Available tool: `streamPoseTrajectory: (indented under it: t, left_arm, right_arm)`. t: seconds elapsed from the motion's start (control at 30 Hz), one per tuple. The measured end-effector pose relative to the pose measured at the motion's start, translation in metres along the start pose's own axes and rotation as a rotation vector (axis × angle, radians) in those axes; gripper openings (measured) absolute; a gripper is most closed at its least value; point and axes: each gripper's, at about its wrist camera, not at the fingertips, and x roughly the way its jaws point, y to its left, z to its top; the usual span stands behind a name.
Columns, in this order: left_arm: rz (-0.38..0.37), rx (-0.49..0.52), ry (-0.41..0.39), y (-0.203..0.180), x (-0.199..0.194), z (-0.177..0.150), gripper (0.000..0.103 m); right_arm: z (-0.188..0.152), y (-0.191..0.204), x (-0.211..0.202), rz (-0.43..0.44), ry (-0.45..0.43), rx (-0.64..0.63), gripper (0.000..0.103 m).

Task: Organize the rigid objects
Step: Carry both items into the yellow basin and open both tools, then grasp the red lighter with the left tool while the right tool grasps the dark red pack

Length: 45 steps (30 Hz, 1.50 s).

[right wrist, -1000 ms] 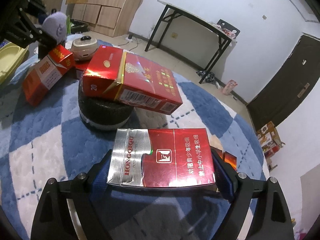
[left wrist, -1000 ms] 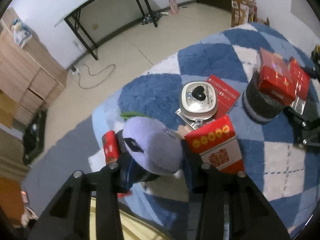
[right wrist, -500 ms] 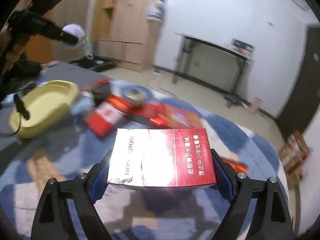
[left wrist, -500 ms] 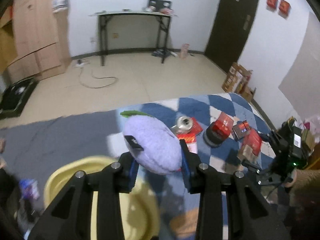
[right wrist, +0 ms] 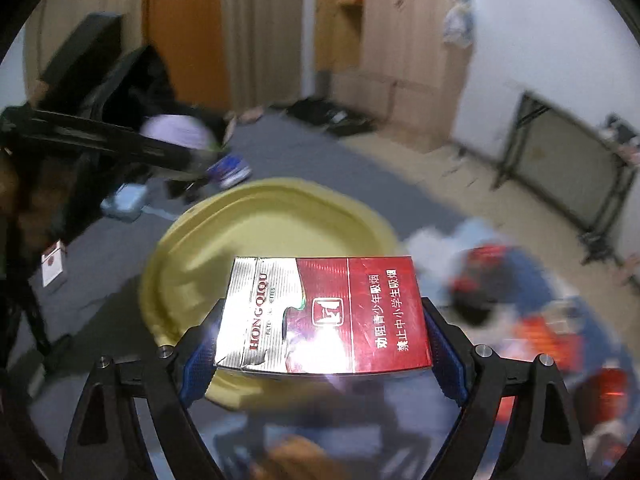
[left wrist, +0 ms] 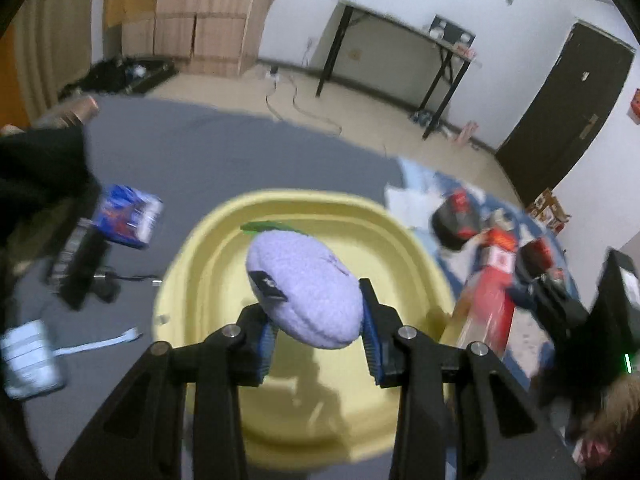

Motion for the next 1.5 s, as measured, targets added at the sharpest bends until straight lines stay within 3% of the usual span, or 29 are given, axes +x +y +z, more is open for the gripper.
streamPoseTrajectory:
  t: [0.1,0.23,0.43,0.53,0.6,0.67,0.77,0.83,0.93,1.1,1.23,1.37,1.43,1.5]
  left_arm:
    - [-0.024,-0.018,0.046,0.011,0.043,0.001,0.039]
    - [-0.014,-0.021,0.113,0.019,0.085,-0.002,0.039]
    - [-0.02,-0.018,0.095,0.021,0.091,-0.002,0.041]
    - [-0.006,0.023,0.085,0.018,0.092,-0.004,0.061]
    - [-0.012,0.059,0.101,0.009,0.091,-0.007,0.082]
    - [0.015,0.075,0.085,0.004,0.086,-0.008,0.095]
    - [-0.024,0.08,-0.019,-0.004,0.055,-0.01,0.103]
    - [-0.029,0.108,-0.079,-0.012,0.033,-0.007,0.103]
    - [-0.045,0.145,-0.116,-0.039,0.013,0.01,0.103]
    - [-0.099,0.2,-0.072,-0.115,0.02,0.041,0.103]
    - [-0.134,0.295,-0.035,-0.167,0.041,0.056,0.103]
    - [-0.11,0.382,0.003,-0.2,0.082,0.064,0.102]
    - [-0.091,0.369,0.043,-0.201,0.105,0.067,0.098]
    - [-0.072,0.356,0.06,-0.199,0.119,0.068,0.083]
  right_arm:
    - [0.005,0.021,0.053,0.03,0.097,-0.01,0.089]
    - [0.006,0.028,0.091,-0.005,0.151,0.002,0.089]
    - [0.017,0.034,0.107,-0.023,0.202,0.01,0.089]
    - [0.018,0.038,0.104,-0.02,0.213,0.0,0.089]
    - [0.024,0.04,0.102,-0.016,0.205,0.01,0.091]
    - [0.026,0.04,0.096,-0.02,0.185,0.026,0.102]
    - [0.027,0.032,0.069,-0.024,0.121,0.076,0.102]
    - [0.015,0.028,0.045,-0.035,0.058,0.135,0.103]
    - [-0.006,0.013,0.008,-0.07,-0.006,0.216,0.103]
    - [-0.059,-0.06,-0.08,-0.238,-0.109,0.372,0.103]
    - [-0.1,-0.119,-0.137,-0.435,-0.108,0.486,0.103]
    - [-0.16,-0.195,-0.192,-0.599,-0.066,0.702,0.103]
    - [-0.182,-0.223,-0.202,-0.637,-0.037,0.749,0.103]
    - [-0.2,-0.242,-0.21,-0.66,-0.015,0.777,0.103]
